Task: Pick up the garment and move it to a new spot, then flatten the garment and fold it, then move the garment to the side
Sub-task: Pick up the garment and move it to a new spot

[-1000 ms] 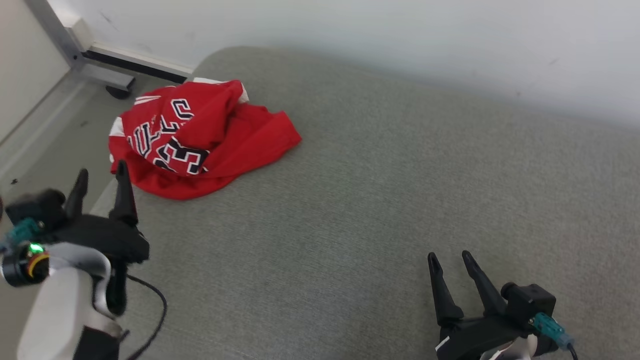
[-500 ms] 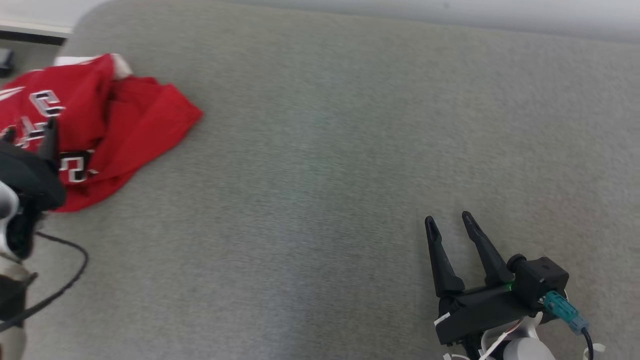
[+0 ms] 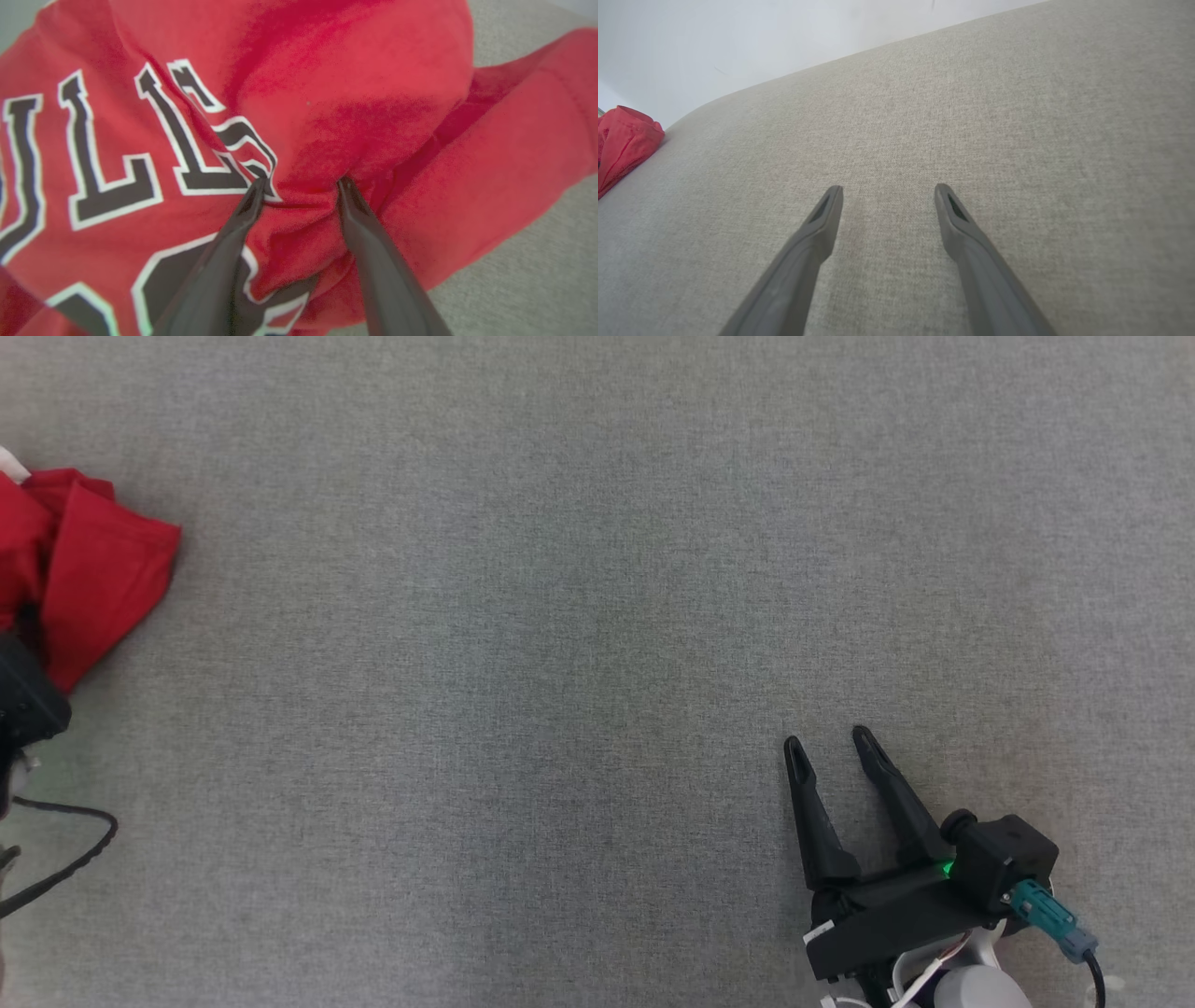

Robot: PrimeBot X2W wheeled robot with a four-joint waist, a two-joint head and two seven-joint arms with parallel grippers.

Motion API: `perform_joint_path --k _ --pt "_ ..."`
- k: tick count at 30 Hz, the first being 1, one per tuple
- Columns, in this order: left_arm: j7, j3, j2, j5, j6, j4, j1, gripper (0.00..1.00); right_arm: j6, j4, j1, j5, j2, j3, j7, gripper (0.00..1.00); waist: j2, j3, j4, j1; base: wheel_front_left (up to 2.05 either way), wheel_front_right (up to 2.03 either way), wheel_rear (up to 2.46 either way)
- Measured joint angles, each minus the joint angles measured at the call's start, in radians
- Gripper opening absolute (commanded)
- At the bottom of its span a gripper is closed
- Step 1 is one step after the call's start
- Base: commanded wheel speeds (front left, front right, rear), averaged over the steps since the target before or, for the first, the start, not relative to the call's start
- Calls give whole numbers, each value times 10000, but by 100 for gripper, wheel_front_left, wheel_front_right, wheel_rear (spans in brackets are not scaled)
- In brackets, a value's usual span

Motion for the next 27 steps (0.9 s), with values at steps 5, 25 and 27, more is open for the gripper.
perform_joint_path --k 5,25,27 --pt "79 -140 -6 25 15 130 -172 0 0 203 -151 188 -6 171 -125 100 0 31 -18 0 0 0 0" --pt "1555 -997 1172 286 -276 -3505 -1003 0 0 2383 -234 1708 4 736 -1430 100 -2 -2289 584 -3 0 0 0" --pt "1741 -1135 1106 282 -278 -3962 -1064 0 0 2560 -209 1824 8 738 -1503 100 -2 -2598 584 -3 0 0 0"
